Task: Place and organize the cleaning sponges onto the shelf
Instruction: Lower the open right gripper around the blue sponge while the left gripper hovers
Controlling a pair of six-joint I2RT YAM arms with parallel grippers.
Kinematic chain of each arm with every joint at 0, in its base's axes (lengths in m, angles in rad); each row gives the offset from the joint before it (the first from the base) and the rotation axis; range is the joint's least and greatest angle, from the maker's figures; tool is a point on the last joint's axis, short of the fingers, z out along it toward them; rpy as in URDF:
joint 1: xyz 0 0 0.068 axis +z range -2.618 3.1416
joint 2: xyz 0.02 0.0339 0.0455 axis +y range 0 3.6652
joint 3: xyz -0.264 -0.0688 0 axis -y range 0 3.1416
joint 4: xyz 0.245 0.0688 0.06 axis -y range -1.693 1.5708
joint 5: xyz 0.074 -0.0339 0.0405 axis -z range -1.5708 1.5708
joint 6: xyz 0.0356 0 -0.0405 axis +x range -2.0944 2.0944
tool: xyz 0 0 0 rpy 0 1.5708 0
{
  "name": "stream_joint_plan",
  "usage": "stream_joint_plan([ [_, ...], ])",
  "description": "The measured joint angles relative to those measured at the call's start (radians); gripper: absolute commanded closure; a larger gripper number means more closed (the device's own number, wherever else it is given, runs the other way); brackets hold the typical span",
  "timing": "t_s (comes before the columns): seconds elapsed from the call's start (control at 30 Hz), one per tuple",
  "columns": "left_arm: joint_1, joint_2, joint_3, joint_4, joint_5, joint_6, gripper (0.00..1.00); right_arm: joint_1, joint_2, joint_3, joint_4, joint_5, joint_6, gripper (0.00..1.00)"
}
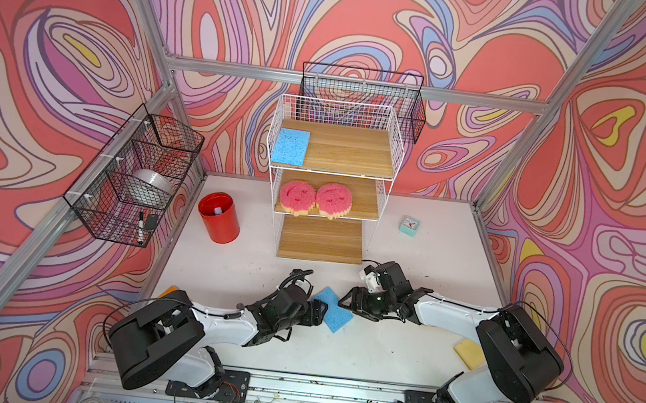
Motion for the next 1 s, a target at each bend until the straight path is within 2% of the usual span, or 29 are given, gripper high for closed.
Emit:
stream_joint_plan([
  [0.53,0.001,0.043,-0.012,0.092,0.005,-0.005,0.23,0.03,-0.005,-0.043,0.031,-0.045,0.026,0.31],
  [0.83,0.002,0.089,-0.023,0.19,0.014,-0.032,0.27,0.034,-0.008,-0.045,0.023,-0.029,0.032,0.47],
  [0.87,0.005,0.088,-0.028,0.197,0.016,-0.035,0.27,0.036,-0.011,-0.045,0.014,-0.014,0.028,0.44],
  [0.93,0.005,0.083,-0.035,0.203,0.016,-0.039,0.22,0.044,-0.026,-0.043,-0.019,0.019,0.014,0.27],
  [1.0,0.005,0.06,-0.038,0.18,0.016,-0.04,0.16,0.063,-0.055,-0.027,-0.055,0.064,-0.002,0.18],
])
